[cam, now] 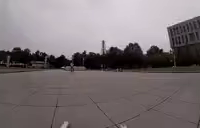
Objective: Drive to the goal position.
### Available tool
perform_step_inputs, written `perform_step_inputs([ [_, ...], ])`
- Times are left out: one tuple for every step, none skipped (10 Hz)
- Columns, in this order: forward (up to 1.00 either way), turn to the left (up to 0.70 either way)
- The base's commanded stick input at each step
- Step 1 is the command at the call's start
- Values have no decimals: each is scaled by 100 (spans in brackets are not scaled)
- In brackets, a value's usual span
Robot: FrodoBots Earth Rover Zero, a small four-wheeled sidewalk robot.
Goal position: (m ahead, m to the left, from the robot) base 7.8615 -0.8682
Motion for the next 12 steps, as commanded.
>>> perform_step_inputs([
  [70,0],
  [70,0],
  [70,0],
  [70,0],
  [70,0],
  [70,0],
  [70,11],
  [70,31],
  [70,33],
  [70,35],
  [70,35],
  [70,32],
])
